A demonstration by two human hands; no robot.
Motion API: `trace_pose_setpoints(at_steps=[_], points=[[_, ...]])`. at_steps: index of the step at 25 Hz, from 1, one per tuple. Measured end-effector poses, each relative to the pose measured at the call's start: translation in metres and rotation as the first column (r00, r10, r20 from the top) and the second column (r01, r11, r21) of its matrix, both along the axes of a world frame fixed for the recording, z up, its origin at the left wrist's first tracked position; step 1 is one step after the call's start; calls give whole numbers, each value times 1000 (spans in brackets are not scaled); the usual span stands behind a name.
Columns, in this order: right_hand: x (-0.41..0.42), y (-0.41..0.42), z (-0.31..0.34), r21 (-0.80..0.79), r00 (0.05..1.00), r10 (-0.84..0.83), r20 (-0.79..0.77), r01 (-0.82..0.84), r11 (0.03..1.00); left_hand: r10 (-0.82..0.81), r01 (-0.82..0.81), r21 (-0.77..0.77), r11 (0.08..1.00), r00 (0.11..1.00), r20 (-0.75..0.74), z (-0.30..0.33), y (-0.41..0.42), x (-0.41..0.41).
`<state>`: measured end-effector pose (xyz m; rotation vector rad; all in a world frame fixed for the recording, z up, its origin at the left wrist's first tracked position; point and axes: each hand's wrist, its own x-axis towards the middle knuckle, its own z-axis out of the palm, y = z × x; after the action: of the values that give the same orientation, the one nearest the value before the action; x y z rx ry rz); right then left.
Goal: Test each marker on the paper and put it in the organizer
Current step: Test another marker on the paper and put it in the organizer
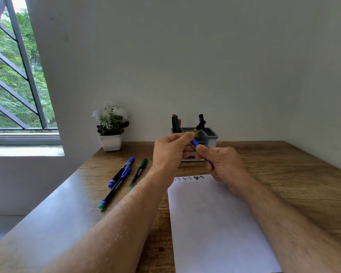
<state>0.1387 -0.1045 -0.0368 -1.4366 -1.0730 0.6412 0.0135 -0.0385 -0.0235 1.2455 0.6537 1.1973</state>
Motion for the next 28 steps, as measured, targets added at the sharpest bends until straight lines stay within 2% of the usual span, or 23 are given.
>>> trace_pose_setpoints(at_steps=[6, 9, 12, 15, 18, 21, 24, 26, 28], points=[[0, 1, -4, -7, 995, -11, 95, 11, 1000, 18, -18, 32, 999, 1000, -6, 1, 3, -1], [1, 3, -6, 41, 995, 25, 92, -29, 999, 53, -53, 38, 998, 999, 4, 6, 5, -6], [5, 2, -7, 136, 995, 39, 88, -51, 989, 70, -73, 31, 997, 993, 92, 14, 8, -16], [6, -1, -6, 212, 999, 42, 28, -47, 976, -23, 31, -37, 999, 979, 201, 19, 6, -22], [5, -4, -1, 271, 986, 115, -121, -79, 959, -108, 163, -150, 975, 941, 320, 19, 2, -19], [5, -5, 2, 326, 968, 163, -190, -94, 941, -155, 241, -215, 946, 923, 353, 17, 3, -16], [5, -7, 3, 347, 974, 132, -184, -61, 936, -204, 246, -204, 948, 958, 203, 13, 3, -16], [6, -8, 5, 346, 974, 95, -205, -19, 938, -164, 161, -158, 974, 987, -4, 15, -2, -15], [7, -9, 6, 310, 964, 68, -256, 15, 951, -90, 73, -80, 994, 971, -222, 16, -6, -13]])
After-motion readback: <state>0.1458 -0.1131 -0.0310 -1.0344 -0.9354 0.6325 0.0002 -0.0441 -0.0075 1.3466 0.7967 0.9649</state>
